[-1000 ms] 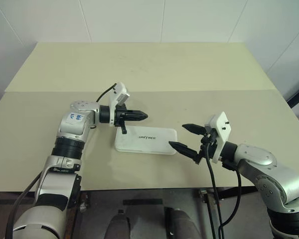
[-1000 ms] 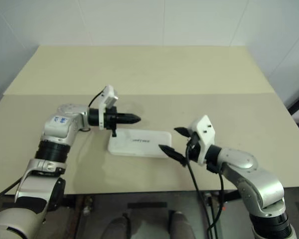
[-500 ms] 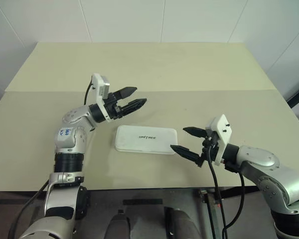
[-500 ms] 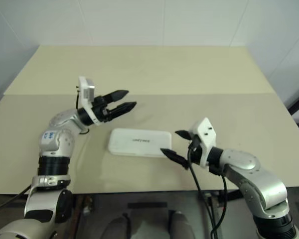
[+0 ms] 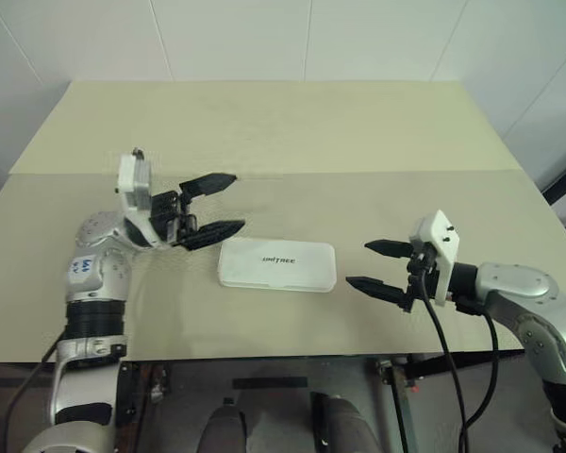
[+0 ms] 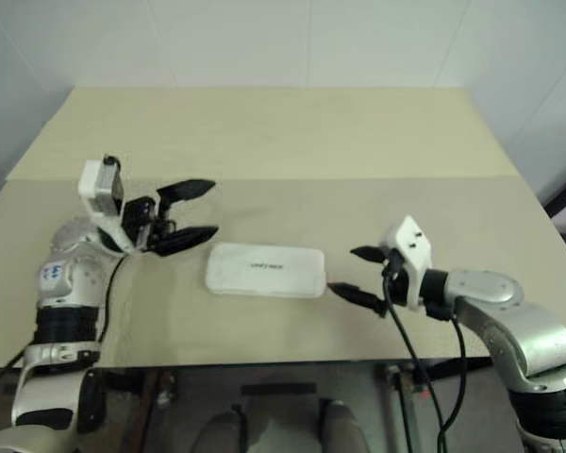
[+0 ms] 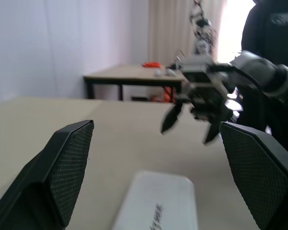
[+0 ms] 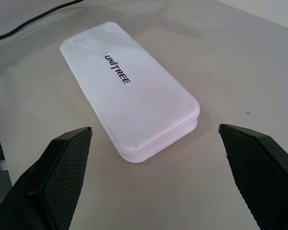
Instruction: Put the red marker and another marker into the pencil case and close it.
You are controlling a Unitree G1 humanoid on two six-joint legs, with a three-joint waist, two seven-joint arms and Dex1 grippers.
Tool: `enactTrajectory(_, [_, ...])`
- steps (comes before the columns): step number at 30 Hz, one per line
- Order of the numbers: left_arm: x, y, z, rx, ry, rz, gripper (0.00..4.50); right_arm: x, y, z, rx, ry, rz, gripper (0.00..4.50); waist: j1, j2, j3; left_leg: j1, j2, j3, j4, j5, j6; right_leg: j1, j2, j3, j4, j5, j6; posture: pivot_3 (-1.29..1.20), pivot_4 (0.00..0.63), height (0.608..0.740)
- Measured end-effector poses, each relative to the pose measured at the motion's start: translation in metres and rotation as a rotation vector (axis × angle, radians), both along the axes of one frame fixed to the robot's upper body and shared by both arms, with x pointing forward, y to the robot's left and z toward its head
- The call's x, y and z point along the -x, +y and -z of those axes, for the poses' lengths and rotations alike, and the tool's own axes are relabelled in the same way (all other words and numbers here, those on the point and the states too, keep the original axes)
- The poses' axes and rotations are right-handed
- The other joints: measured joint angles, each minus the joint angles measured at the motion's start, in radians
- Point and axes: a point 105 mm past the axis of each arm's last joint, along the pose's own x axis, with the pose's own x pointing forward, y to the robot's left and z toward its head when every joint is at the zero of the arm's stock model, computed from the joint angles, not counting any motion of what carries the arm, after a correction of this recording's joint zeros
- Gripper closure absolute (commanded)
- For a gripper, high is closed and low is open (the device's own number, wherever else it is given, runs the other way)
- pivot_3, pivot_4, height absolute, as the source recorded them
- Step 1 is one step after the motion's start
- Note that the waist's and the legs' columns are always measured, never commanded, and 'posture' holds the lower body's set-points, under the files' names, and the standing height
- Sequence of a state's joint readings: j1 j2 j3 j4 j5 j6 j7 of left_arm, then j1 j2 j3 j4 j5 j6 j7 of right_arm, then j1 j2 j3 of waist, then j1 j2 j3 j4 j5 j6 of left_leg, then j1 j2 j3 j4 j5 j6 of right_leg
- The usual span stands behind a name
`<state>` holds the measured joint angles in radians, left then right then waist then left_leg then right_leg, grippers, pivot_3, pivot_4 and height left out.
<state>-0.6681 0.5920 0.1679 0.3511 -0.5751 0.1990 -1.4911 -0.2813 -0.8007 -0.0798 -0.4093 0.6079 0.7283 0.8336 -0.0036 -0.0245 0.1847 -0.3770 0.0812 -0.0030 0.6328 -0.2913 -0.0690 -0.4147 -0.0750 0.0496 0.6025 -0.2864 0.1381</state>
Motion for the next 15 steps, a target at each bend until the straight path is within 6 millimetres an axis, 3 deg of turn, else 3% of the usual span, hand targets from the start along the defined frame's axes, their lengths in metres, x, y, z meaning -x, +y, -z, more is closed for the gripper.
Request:
enactTrajectory(6, [-0.002,0.031,0.021,-0.25,0.038,-0.068,0.02,0.0,-0.012,0.0,0.055,-0.013,-0.005,0.0,0.003,0.001,0.0,0.0,0.0,0.001,-0.001,-0.001,0.001,0.0,0.0,0.001,-0.001,0.0,-0.001,0.0,0.15,0.74])
enactTrajectory(12, [0.008,0.058,0.036,-0.487,0.026,-0.086,0.02,0.002,-0.025,-0.003,0.088,-0.029,0.025,0.0,0.002,0.001,0.001,0.0,0.0,0.002,-0.001,-0.002,0.001,-0.001,0.0,0.002,0.0,-0.001,-0.001,0.0,0.15,0.74])
enactTrajectory(15, [0.01,0.059,0.042,-0.527,0.019,-0.066,0.02,0.001,-0.026,-0.006,0.094,-0.049,0.029,0.0,0.002,0.001,0.002,0.001,0.0,0.003,0.0,-0.002,0.001,-0.001,0.0,0.002,0.001,-0.001,-0.002,0.0,0.15,0.74])
